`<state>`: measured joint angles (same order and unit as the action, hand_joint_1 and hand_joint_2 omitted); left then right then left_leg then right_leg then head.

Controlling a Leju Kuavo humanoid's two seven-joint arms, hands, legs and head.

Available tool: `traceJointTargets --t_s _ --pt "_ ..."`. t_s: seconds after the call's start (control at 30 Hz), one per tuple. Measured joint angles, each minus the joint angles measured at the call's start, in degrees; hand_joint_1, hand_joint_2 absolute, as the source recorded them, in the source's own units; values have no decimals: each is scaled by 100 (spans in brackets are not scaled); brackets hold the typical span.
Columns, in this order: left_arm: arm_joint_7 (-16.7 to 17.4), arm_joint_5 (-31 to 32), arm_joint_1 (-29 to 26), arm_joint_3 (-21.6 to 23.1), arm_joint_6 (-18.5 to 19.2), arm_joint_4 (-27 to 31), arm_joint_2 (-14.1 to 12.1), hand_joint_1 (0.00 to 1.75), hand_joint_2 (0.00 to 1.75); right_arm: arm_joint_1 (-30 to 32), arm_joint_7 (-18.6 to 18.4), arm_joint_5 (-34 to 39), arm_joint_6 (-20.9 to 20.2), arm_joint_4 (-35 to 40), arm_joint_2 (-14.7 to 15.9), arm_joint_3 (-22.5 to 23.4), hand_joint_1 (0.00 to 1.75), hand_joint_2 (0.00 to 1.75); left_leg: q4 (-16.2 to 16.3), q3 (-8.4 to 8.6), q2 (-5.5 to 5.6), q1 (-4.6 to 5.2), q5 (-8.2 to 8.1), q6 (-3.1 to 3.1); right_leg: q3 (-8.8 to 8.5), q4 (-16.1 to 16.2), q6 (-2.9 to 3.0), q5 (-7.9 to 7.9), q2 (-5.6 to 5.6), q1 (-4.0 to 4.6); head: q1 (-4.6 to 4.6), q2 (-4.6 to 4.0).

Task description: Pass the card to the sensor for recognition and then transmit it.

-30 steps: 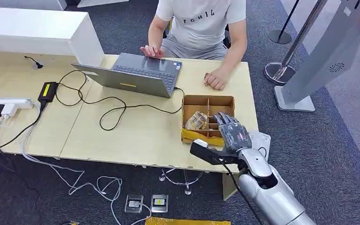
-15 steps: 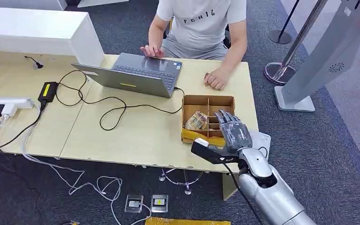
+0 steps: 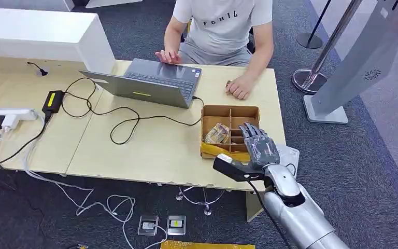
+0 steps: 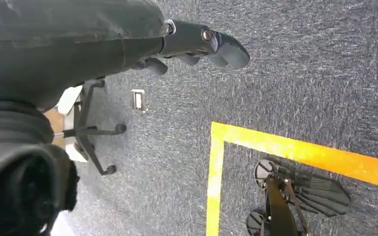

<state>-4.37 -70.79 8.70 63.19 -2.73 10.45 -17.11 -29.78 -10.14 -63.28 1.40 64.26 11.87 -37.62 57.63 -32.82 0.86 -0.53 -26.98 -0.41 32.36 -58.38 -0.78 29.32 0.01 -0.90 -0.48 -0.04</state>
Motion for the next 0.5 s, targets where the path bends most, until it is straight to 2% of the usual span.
traceJointTargets --t_s 0.47,0.5 --pt "-18 20 2 15 48 0 -20 0 0 -119 63 -4 280 -387 -70 0 0 175 0 0 0 0 0 0 0 0 0 0 1 0 0 0" --pt "-17 20 3 15 50 0 -20 0 0 -123 68 -4 302 -415 -81 0 23 175 0 0 0 0 0 0 1 0 0 0 1 0 0 0"
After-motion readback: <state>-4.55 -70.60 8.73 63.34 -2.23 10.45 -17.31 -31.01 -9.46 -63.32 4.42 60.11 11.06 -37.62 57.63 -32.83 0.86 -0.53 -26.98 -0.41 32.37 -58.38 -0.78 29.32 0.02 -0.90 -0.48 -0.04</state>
